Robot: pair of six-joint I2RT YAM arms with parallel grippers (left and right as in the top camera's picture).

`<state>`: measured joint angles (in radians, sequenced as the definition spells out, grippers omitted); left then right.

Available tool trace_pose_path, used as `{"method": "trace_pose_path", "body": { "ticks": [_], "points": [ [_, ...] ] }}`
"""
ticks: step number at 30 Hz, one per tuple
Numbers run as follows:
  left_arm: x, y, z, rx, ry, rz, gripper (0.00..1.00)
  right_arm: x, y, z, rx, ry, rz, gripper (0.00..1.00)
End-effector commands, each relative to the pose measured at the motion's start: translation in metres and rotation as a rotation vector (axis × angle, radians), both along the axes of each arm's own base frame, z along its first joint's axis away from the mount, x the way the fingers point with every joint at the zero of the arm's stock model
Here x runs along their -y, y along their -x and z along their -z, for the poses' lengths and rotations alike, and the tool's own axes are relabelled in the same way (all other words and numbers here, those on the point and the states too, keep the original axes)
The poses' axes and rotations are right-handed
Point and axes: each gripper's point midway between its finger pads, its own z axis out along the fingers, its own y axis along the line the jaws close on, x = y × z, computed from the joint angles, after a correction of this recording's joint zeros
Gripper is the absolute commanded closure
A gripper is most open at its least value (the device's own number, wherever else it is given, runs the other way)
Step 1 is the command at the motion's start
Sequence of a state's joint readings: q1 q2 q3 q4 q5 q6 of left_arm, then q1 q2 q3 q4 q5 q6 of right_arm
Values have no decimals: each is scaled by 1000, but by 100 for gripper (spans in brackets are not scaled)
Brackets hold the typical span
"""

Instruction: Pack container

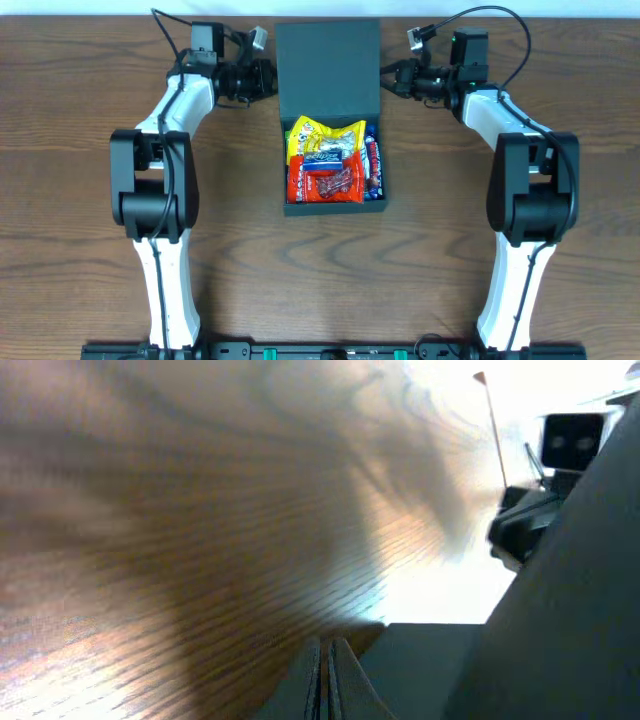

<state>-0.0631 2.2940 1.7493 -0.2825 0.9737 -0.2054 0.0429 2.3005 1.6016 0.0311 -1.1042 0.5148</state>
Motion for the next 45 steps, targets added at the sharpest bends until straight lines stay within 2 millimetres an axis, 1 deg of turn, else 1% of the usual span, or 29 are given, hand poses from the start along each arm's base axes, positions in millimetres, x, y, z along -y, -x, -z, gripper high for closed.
{"method": "trace_pose_path", "body": {
  "ticks": [1, 5, 8, 10, 12, 15, 18, 20, 22, 25, 31, 34, 37, 40, 42, 45],
  "points": [
    [4, 2, -72, 173, 26, 51, 95, -8, 14, -27, 54, -69, -104, 99],
    [4, 10, -103, 240, 16, 66, 94, -12, 22, -45, 80, -95, -142, 99],
    [3, 20, -116, 281, -9, 95, 94, -13, 25, -57, 100, -103, -156, 98],
    [2, 31, -124, 299, -36, 121, 94, -14, 28, -66, 110, -108, -164, 99],
    [1, 42, -128, 304, -58, 147, 94, -14, 31, -67, 100, -104, -169, 98],
    [-5, 54, -123, 269, -119, 150, 94, -16, 42, -56, 51, -88, -186, 98],
    [-12, 65, -114, 225, -186, 152, 94, -15, 55, -38, -8, -43, -191, 98],
    [-15, 72, -109, 190, -210, 154, 94, -12, 62, -21, -59, 19, -177, 98],
    [-16, 77, -107, 163, -211, 159, 94, -10, 68, -12, -87, 52, -178, 99],
    [-20, 84, -98, 108, -239, 152, 94, -9, 77, -8, -102, 64, -197, 98],
    [-25, 98, -88, 20, -271, 149, 94, -9, 78, -9, -111, 66, -196, 98],
    [-31, 109, -82, -44, -308, 141, 94, -7, 82, -15, -86, 96, -200, 98],
    [-36, 118, -85, -72, -344, 131, 94, 1, 87, -17, -67, 195, -185, 99],
    [-39, 129, -99, -64, -360, 125, 94, 9, 97, -27, -43, 285, -184, 98],
    [-40, 135, -114, -37, -364, 120, 94, 11, 107, -44, -7, 303, -202, 98],
    [-35, 147, -140, 22, -366, 123, 94, 13, 120, -72, 43, 327, -207, 99]
  ]
}}
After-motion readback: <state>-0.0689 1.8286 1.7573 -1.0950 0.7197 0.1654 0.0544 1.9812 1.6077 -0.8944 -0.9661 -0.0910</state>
